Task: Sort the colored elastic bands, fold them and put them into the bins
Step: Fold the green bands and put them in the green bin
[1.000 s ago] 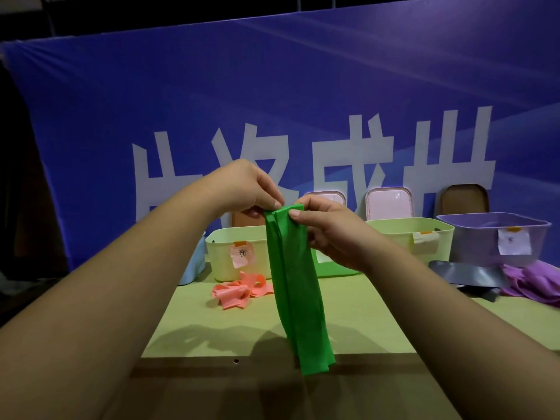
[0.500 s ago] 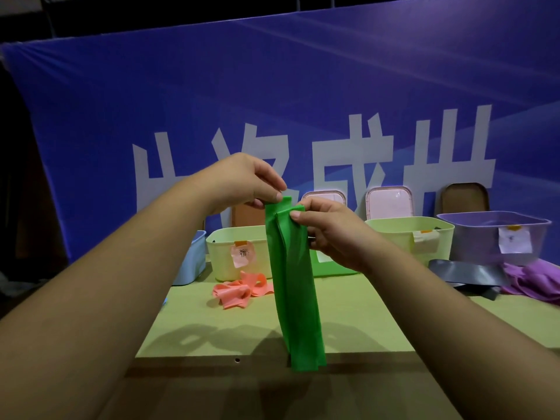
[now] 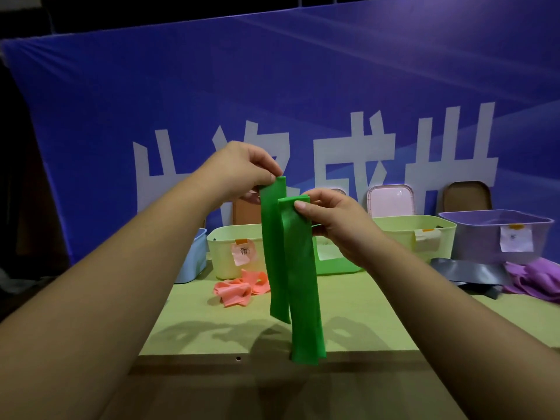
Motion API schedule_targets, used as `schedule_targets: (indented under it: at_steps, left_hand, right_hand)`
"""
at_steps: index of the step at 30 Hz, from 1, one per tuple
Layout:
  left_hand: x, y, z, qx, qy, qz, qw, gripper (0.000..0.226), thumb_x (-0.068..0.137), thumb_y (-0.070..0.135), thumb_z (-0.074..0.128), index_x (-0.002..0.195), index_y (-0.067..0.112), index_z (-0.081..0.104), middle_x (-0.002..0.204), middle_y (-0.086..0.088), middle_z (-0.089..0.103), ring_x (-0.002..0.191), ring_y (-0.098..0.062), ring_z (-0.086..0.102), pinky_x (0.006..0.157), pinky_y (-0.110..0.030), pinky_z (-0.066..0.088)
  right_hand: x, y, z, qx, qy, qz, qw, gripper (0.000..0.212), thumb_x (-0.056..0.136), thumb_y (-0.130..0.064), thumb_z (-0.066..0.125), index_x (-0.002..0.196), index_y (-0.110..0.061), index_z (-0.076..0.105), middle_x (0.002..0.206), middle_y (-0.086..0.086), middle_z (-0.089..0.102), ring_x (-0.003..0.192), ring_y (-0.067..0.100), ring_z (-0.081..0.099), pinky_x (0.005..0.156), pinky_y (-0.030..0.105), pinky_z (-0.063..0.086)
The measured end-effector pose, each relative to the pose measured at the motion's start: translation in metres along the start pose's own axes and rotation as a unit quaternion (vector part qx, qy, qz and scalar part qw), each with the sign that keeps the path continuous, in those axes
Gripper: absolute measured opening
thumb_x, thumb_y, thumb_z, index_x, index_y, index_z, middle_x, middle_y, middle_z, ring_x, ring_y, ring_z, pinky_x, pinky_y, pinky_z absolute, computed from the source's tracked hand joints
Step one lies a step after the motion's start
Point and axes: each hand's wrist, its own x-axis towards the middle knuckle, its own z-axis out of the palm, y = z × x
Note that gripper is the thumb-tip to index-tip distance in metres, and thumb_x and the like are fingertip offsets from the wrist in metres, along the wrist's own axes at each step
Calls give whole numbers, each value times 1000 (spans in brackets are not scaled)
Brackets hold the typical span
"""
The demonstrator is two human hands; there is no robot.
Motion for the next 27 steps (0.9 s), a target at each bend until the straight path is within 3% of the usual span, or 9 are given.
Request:
schedule_targets:
  at_steps: [4, 16, 23, 27]
  left_hand:
    - [0, 0, 3, -11, 10, 1, 1000, 18, 100, 5, 69, 104, 19, 80, 104, -3, 77, 93, -13, 76, 58, -19, 59]
    - [1, -2, 5, -26, -20, -5, 999, 14, 100, 10, 73, 103, 21, 82, 95, -1, 81, 82, -9, 79, 63, -24, 62]
    - [-3, -3, 0, -65, -48, 10, 997, 13, 101, 13, 73, 109, 19, 81, 98, 1, 82, 90, -12, 80, 68, -25, 63]
    - [-2, -4, 1, -61, -62, 14, 996, 14, 101, 15, 73, 110, 20, 81, 98, 1, 82, 91, -13, 80, 70, -25, 63]
  right_hand:
    - [0, -5, -1, 26, -4, -15, 1000, 17, 100, -15, 74, 114, -7, 73, 103, 11, 80, 92, 23, 77, 80, 37, 62]
    - [9, -11, 11, 4, 16, -46, 999, 16, 100, -18, 73, 115, -11, 73, 106, 13, 81, 101, 32, 79, 94, 51, 63]
    - [12, -5, 14, 22, 46, -40, 998, 15, 100, -16, 75, 114, -11, 74, 108, 12, 81, 103, 31, 79, 98, 54, 62]
    - [15, -2, 15, 1, 69, -49, 996, 17, 98, -18, 77, 112, -9, 76, 106, 13, 81, 107, 38, 76, 98, 60, 60]
